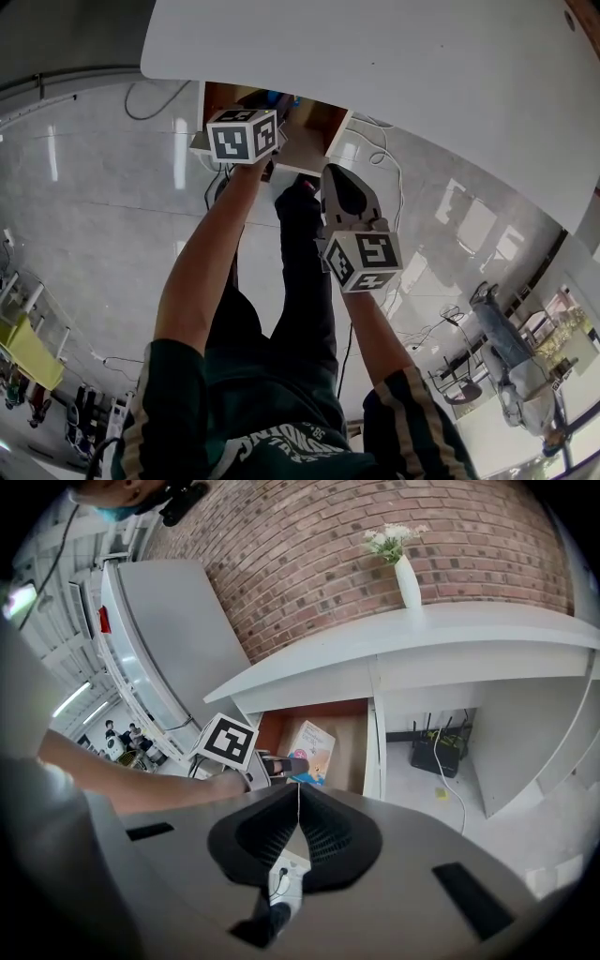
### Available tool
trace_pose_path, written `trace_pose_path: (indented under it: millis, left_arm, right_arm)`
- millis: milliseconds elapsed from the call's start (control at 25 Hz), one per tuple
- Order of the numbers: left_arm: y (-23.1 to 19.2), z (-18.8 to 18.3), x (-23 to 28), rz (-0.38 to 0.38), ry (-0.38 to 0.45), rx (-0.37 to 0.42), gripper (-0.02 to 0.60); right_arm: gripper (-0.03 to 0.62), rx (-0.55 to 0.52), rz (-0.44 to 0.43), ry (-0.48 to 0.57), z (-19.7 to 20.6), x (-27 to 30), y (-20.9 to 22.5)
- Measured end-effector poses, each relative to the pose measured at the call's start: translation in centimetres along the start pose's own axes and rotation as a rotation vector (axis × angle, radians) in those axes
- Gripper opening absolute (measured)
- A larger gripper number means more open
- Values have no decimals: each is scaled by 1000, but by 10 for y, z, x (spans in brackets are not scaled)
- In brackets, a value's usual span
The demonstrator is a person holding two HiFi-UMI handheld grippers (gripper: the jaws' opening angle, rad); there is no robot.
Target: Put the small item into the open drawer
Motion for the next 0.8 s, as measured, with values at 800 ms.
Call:
trace_pose_path:
  millis: [800]
  left_arm:
    - [-21,10,15,-92,-210,38,120]
  right_arm:
    - [26,-5,2,-28,8,14,-4]
Point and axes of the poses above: the fingertips, and each gripper's own axes: x forward along the fingers, y to its right, z out of its underside, the point moved 5 cm from there along -x, backward along the fingers, and after that the axes turned 3 degrees about -x, right-handed, at the moved point
